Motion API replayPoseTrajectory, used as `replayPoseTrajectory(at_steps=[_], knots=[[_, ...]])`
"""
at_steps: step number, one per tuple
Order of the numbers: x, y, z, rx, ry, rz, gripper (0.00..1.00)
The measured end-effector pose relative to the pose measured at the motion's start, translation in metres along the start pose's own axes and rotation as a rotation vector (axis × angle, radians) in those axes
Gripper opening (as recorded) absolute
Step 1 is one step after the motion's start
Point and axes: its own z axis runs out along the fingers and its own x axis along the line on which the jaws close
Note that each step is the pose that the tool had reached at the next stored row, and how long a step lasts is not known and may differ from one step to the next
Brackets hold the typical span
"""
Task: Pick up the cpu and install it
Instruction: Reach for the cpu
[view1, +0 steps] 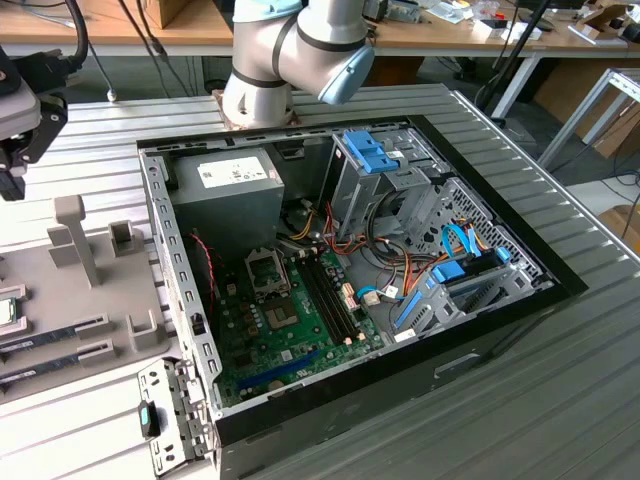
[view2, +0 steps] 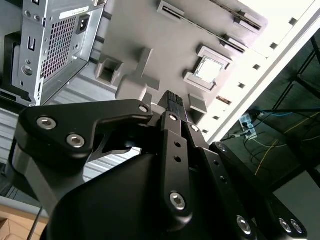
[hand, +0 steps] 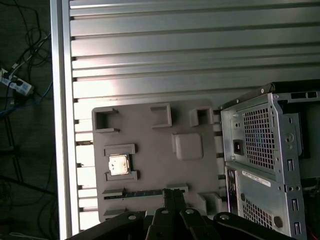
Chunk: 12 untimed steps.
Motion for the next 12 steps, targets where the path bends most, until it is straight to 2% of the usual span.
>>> replayPoseTrajectory(at_steps=[12], knots=[[0.004, -0.0003, 0.0008, 0.0, 0.0, 0.0, 0.11]])
